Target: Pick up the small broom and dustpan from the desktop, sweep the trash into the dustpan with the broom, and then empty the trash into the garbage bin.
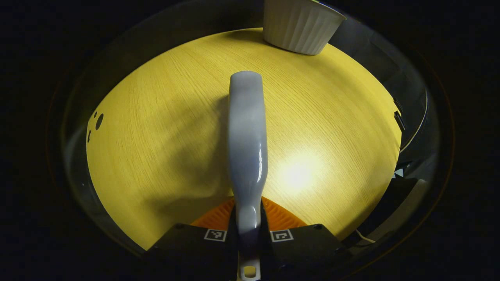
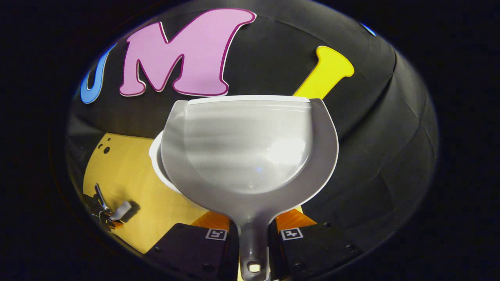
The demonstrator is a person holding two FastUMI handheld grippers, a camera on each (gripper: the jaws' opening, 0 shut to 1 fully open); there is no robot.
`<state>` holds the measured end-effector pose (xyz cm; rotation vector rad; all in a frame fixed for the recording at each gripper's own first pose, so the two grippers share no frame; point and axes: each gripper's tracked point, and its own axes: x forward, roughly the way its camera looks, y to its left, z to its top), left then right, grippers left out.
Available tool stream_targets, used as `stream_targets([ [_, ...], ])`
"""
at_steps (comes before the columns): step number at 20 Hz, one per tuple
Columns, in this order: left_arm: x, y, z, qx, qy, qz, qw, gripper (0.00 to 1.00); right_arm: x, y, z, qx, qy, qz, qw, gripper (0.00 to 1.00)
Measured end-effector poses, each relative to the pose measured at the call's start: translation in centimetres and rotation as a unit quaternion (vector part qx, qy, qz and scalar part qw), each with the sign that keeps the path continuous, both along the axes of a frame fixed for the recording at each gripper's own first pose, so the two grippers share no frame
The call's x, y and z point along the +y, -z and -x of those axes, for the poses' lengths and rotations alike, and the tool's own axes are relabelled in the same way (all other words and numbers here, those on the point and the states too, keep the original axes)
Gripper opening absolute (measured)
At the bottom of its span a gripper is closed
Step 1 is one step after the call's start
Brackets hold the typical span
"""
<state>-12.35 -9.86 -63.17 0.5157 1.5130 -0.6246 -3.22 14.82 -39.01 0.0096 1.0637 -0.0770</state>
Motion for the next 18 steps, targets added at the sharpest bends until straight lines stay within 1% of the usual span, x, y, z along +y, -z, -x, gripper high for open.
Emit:
stream_targets([
  [1,0.0,0.0,0.0,0.000,0.000,-0.002,1.000,0.26,0.2,0.0,0.0,-0.003,-0.003,-0.012,1.000,0.35],
  [4,0.0,0.0,0.0,0.000,0.000,-0.005,1.000,0.26,0.8,0.5,0.2,-0.002,-0.017,-0.049,0.999,0.35],
  [7,-0.1,0.0,0.1,-0.001,-0.005,-0.007,1.000,0.26,1.7,1.7,1.0,0.019,-0.036,-0.080,0.996,0.34],
  [9,-0.1,0.0,0.1,-0.001,-0.006,-0.010,1.000,0.26,2.4,3.4,2.6,0.042,-0.048,-0.097,0.993,0.35],
  [13,0.0,0.0,0.2,0.000,-0.008,-0.016,1.000,0.26,3.6,6.9,5.8,0.102,-0.075,-0.116,0.985,0.34],
  [16,0.0,0.0,0.2,-0.001,-0.010,-0.018,1.000,0.26,4.9,10.6,7.0,0.154,-0.102,-0.124,0.975,0.35],
  [17,0.0,0.1,0.2,-0.002,-0.011,-0.019,1.000,0.23,5.0,11.7,7.0,0.169,-0.105,-0.130,0.971,0.35],
  [18,0.0,0.0,0.2,-0.002,-0.012,-0.019,1.000,0.26,4.9,12.7,7.2,0.182,-0.105,-0.134,0.968,0.35],
])
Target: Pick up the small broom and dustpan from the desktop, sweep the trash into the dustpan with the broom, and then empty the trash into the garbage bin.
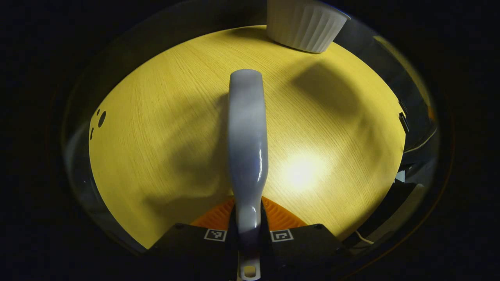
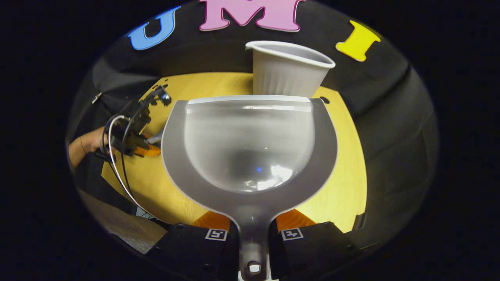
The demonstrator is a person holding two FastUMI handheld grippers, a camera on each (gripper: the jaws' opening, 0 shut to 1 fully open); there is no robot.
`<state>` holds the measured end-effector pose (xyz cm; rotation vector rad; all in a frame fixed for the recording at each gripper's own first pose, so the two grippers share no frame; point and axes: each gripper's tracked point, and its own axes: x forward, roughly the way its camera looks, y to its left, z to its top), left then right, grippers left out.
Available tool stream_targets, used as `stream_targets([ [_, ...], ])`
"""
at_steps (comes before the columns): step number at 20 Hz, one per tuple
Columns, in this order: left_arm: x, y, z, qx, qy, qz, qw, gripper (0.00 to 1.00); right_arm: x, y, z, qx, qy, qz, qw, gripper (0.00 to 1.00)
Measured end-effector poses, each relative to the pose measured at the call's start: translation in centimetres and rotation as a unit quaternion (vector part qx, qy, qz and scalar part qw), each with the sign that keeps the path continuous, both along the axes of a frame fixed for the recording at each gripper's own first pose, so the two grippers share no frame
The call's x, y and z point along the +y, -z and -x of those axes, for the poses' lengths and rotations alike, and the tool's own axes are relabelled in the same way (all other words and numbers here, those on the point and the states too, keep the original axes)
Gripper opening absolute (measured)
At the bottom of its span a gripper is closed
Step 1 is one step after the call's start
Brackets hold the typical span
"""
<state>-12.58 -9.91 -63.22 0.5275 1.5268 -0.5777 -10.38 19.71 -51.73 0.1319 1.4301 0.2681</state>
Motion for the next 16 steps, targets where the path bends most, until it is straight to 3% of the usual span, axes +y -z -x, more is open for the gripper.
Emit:
stream_targets([
  [3,0.0,0.0,0.1,-0.001,-0.002,-0.001,1.000,0.29,-0.7,2.4,0.3,0.036,-0.008,0.004,0.999,0.35],
  [8,0.0,0.0,0.1,-0.003,-0.005,-0.004,1.000,0.26,-1.1,5.6,-0.1,0.072,-0.003,-0.006,0.997,0.35],
  [16,0.0,0.1,0.1,-0.004,-0.005,-0.006,1.000,0.27,-0.3,8.7,1.2,0.097,-0.016,0.018,0.995,0.35],
])
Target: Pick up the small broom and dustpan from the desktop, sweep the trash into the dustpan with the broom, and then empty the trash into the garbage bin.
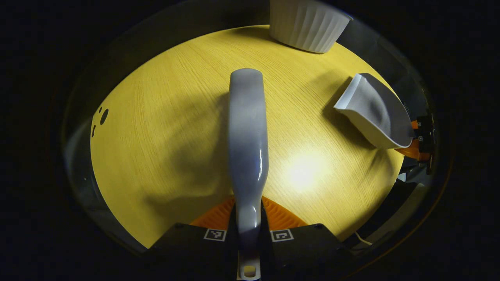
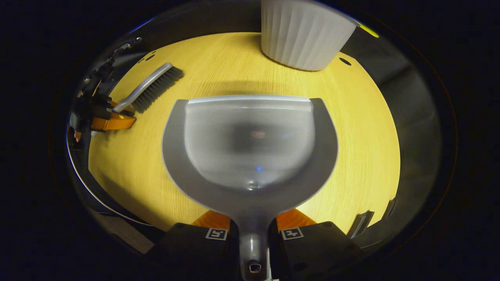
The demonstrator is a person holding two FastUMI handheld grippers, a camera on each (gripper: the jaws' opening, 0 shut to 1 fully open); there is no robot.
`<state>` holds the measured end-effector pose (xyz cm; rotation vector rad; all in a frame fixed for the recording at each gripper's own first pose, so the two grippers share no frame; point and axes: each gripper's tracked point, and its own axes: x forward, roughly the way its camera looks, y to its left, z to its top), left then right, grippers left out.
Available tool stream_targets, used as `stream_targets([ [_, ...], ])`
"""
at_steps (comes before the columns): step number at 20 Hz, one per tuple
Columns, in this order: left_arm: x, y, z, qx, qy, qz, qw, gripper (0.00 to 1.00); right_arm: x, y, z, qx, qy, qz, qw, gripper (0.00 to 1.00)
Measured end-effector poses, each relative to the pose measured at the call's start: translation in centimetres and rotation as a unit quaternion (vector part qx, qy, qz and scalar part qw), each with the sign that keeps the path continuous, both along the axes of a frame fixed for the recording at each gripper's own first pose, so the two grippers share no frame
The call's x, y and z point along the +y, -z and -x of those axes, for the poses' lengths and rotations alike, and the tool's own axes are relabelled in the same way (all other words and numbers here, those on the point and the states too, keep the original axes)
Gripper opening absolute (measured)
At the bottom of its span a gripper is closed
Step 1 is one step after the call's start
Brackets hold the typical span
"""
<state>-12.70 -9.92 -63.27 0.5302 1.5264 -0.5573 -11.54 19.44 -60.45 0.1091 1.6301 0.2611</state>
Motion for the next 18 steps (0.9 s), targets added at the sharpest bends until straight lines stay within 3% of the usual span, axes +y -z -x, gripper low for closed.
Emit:
stream_targets([
  [9,0.1,-0.1,0.1,0.004,0.000,-0.011,1.000,0.28,0.9,1.3,1.5,0.023,0.013,-0.012,1.000,0.36],
  [10,0.1,-0.1,0.2,0.003,-0.002,-0.013,1.000,0.28,0.9,1.2,1.5,0.021,0.013,-0.015,1.000,0.31],
  [11,0.1,0.0,0.2,0.001,-0.005,-0.014,1.000,0.29,1.5,1.0,1.5,0.024,0.017,-0.031,0.999,0.33],
  [12,0.1,-0.1,0.3,0.001,-0.008,-0.017,1.000,0.29,2.7,0.3,1.5,0.029,0.030,-0.059,0.997,0.39],
  [15,0.1,0.0,0.3,-0.007,-0.019,-0.021,1.000,0.31,3.3,0.2,1.8,0.030,0.033,-0.070,0.997,0.99],
  [18,1.2,-0.3,0.2,-0.021,-0.031,-0.037,0.999,0.40,2.7,-0.8,1.9,0.008,0.026,-0.054,0.998,0.99],
])
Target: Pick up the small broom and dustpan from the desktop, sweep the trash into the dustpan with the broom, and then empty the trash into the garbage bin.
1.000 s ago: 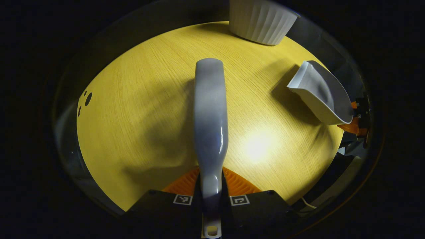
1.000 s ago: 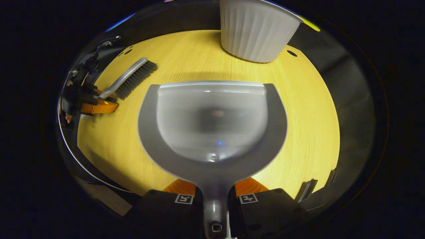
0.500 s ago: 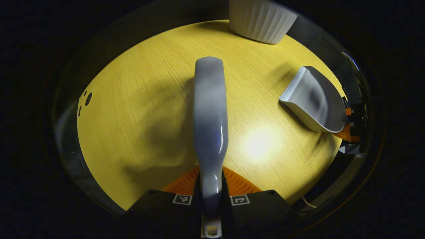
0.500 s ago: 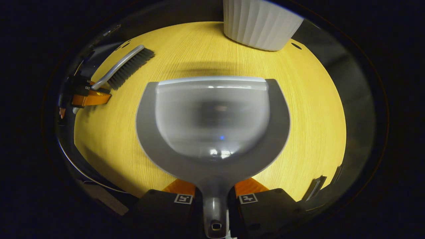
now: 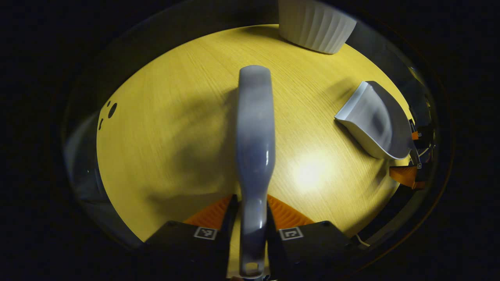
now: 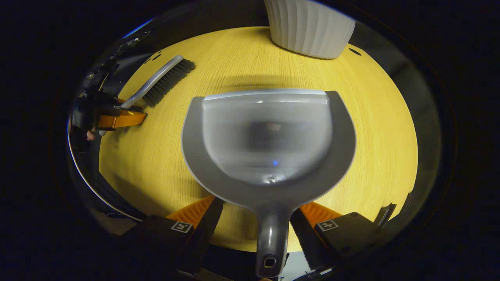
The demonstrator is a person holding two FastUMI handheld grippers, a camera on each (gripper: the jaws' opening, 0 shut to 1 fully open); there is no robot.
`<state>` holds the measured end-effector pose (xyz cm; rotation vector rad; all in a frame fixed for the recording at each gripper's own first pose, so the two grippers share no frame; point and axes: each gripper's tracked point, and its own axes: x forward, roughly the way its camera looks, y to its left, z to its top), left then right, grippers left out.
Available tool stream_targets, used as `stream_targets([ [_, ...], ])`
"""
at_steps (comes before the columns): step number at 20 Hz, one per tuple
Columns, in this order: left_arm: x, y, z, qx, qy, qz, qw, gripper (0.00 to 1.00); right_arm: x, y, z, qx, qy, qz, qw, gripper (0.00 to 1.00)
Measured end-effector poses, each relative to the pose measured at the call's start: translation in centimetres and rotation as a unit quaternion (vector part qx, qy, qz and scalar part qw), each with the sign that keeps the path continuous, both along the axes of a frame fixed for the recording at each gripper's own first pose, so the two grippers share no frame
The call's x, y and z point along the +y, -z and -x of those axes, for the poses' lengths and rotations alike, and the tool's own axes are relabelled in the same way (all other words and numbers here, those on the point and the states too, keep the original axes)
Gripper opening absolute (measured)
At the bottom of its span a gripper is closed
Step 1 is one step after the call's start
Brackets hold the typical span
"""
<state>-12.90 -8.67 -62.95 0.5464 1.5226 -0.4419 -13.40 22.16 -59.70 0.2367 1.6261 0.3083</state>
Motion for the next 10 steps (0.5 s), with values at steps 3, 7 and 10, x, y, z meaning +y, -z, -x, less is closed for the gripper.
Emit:
stream_targets([
  [3,1.1,-0.8,-0.5,-0.022,-0.007,-0.019,1.000,0.69,-1.1,-1.1,-1.6,-0.029,0.017,0.003,0.999,1.00],
  [7,1.4,-3.4,-1.9,-0.078,0.012,-0.019,0.997,0.73,-2.6,-2.8,-2.6,-0.052,0.041,0.007,0.998,1.00],
  [10,0.2,-5.7,-2.9,-0.121,0.015,-0.003,0.992,0.73,-3.2,-5.2,-4.0,-0.089,0.057,0.002,0.994,1.00],
])
